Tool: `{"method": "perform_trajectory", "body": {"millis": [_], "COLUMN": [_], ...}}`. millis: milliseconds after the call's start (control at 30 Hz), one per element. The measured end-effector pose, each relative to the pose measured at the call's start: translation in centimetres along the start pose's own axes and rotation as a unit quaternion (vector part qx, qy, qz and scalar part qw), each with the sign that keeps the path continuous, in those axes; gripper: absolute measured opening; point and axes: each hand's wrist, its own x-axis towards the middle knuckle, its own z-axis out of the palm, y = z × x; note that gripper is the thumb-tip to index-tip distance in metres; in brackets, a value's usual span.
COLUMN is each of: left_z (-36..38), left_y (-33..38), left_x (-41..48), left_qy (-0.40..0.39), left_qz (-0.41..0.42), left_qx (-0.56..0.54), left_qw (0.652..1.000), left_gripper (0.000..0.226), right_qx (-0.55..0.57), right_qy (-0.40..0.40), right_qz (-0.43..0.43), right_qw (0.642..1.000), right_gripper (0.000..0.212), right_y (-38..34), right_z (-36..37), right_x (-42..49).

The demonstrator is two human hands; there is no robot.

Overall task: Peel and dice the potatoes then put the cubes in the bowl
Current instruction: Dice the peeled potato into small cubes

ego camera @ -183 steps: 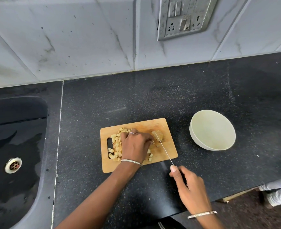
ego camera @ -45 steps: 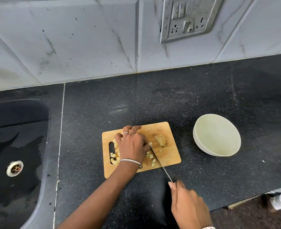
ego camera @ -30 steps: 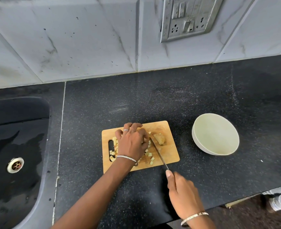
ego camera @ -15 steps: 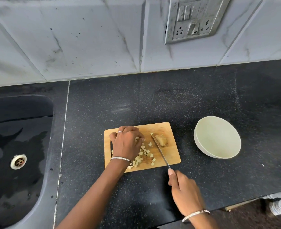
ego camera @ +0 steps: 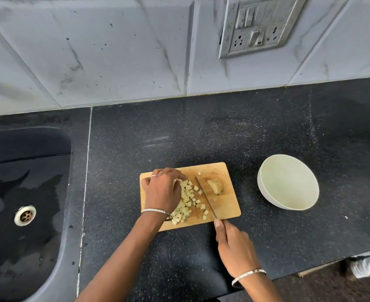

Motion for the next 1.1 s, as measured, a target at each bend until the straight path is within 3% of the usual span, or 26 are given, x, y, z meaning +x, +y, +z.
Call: {"method": "perform_trajectory", "body": {"millis": [133,367,467,667,933,1100], "left_z": [-0.3,-0.6,-0.5,-0.3,1.0,2.4], "left_y": [-0.2,0.0,0.2,0.9,3.7,4.7], "left_x": [0.1,0.4,0.6,0.8,-0.1,-0.1], "left_qy": [0.005,0.003,0.017,0.020,0.040,0.021], "left_qz": [0.002,0.014,0.023,0.050,0.105,0.110], "left_qx": [-0.009,-0.018,-0.025,-0.038,-0.063,-0.037], "left_qw": [1.000,1.000,0.999,0.998,0.992,0.993], "left_gripper": [0.026,0.025,0.008,0.020,0.046,0.024], "right_qx": [0.021,0.038,0.010,0.038,0.048,0.081], "right_qy": [-0.021,0.059,0.031,-0.012,0.098,0.157], "right_qz": [-0.003,0.001,0.021,-0.002,0.020,0.083], "right_qw": [1.000,0.998,0.999,0.999,0.994,0.981], "right_gripper": [0.046,0.045,0.046,0.041,0.040,0.032], "right_y": [0.0,-0.3,-0.6,-1.1,1.1,3.4], "right_z": [-0.2,-1.1,-0.5,0.2,-1.3,-1.9], "right_x": [-1.1,0.1,1.3,-0.2,-3.3,-4.4]}}
